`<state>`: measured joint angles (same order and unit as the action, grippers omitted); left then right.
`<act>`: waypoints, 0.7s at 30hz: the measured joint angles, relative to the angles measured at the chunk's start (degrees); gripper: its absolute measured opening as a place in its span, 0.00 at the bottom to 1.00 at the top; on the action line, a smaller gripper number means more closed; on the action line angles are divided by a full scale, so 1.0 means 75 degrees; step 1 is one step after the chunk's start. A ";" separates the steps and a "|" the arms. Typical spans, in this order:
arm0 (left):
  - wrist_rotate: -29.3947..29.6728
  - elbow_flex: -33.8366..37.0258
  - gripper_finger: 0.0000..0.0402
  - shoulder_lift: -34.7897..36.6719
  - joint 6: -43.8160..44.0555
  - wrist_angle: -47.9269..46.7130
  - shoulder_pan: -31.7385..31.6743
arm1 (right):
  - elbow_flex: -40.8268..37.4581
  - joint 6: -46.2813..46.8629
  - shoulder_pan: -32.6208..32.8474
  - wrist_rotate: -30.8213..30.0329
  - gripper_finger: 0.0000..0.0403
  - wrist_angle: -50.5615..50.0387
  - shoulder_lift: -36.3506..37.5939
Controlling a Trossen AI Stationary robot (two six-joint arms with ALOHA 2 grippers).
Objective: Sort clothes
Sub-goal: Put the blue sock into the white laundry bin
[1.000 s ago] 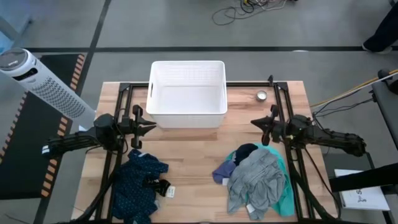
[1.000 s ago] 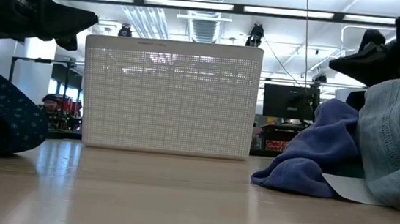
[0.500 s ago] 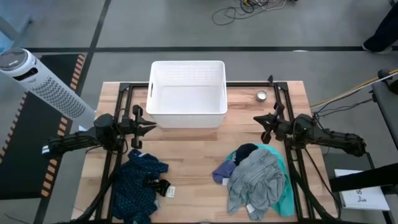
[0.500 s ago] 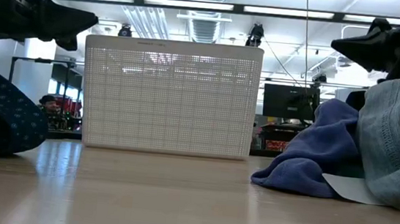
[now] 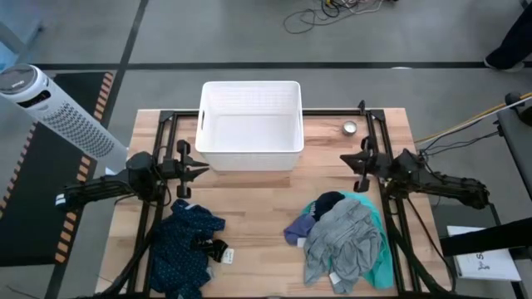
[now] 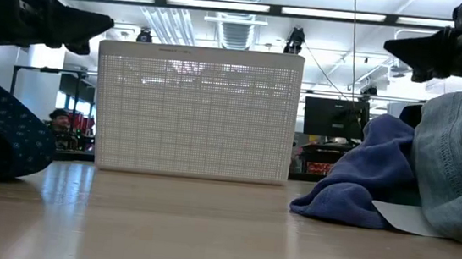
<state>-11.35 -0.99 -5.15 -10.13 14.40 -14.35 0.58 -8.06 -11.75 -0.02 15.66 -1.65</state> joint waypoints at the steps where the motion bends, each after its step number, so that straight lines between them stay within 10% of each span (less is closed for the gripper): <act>1: 0.0000 0.0000 0.09 -0.0005 -0.0045 -0.0006 0.0000 | 0.0007 0.0146 -0.0001 0.0001 0.00 0.0036 0.0000; 21: 0.0000 0.0000 0.09 -0.0008 0.0070 -0.0007 0.0000 | 0.1890 0.2097 0.0025 0.1105 0.04 -0.1308 -0.2446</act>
<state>-11.35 -0.99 -5.21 -9.61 14.35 -14.35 14.75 7.67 -11.56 8.27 5.85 -20.00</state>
